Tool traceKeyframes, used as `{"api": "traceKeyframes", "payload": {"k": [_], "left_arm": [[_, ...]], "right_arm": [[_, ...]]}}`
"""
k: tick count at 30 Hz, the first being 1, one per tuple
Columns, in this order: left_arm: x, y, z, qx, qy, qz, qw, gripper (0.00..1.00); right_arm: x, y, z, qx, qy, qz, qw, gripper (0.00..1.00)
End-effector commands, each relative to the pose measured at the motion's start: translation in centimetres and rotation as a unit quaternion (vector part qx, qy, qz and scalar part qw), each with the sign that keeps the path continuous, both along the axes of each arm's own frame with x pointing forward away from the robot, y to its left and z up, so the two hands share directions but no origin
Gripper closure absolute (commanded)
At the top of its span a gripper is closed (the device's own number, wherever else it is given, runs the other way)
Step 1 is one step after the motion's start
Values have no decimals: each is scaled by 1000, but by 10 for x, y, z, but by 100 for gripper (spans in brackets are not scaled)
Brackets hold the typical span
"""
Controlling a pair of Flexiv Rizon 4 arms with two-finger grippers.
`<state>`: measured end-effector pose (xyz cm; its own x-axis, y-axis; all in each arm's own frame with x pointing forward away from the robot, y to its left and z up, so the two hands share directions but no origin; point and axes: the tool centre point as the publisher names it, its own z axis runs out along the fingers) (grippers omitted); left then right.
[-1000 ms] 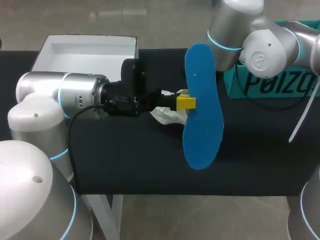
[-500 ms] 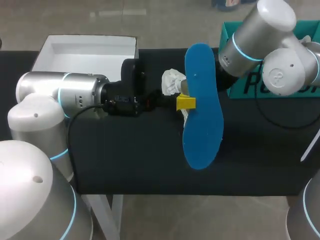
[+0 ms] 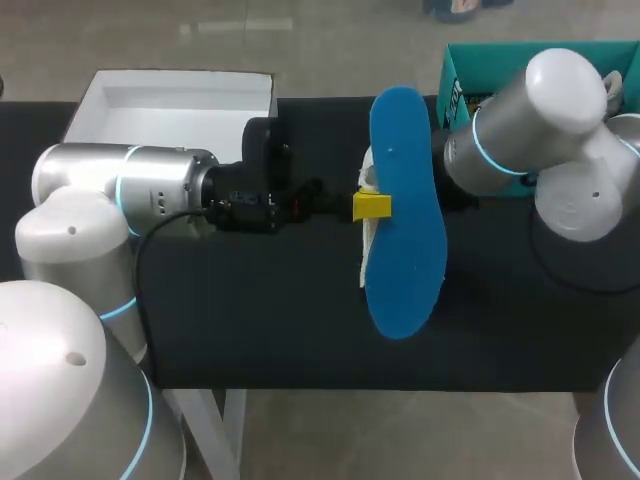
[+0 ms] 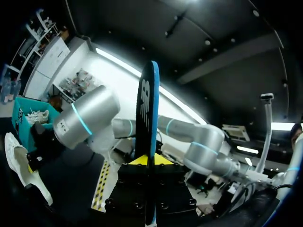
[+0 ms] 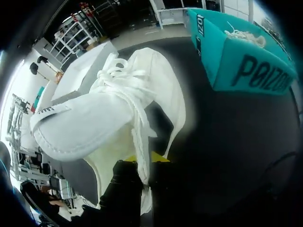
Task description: Take the shoe out of the shoebox, open the shoe tongue, remove and reinsert the insole, then place the shoe into the shoebox
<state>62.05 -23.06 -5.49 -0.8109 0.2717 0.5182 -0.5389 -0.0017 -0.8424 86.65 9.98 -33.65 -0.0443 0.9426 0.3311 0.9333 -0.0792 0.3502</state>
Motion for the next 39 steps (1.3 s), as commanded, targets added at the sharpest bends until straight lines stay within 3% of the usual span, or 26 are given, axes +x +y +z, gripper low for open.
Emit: {"api": "traceKeyframes", "payload": {"k": [1, 7, 16, 26, 27, 29, 34, 37, 39], "left_arm": [[0, -2, -1, -1, 0, 1, 1000, 100], [0, -2, -1, -1, 0, 1, 1000, 100], [0, -2, -1, -1, 0, 1, 1000, 100], [0, -2, -1, -1, 0, 1, 1000, 100], [0, -2, -1, -1, 0, 1, 1000, 100], [0, -2, -1, -1, 0, 1, 1000, 100], [0, -2, -1, -1, 0, 1, 1000, 100], [0, -2, -1, -1, 0, 1, 1000, 100], [0, -2, -1, -1, 0, 1, 1000, 100]], "right_arm": [[0, 5, -9, 7, -15, -104, 994, 100], [2, 4, -16, 1, 0, -62, 998, 100], [10, 0, -9, -7, 4, -5, 1000, 100], [15, 1, -30, -5, 38, 39, 998, 100], [16, 1, -31, -10, 39, 34, 999, 94], [16, -3, -30, -14, 40, 29, 999, 0], [10, -8, 1, 24, 34, 56, 998, 0], [5, -8, 30, 152, 34, 65, 986, 0], [3, -5, 49, 294, 15, 64, 953, 0]]}}
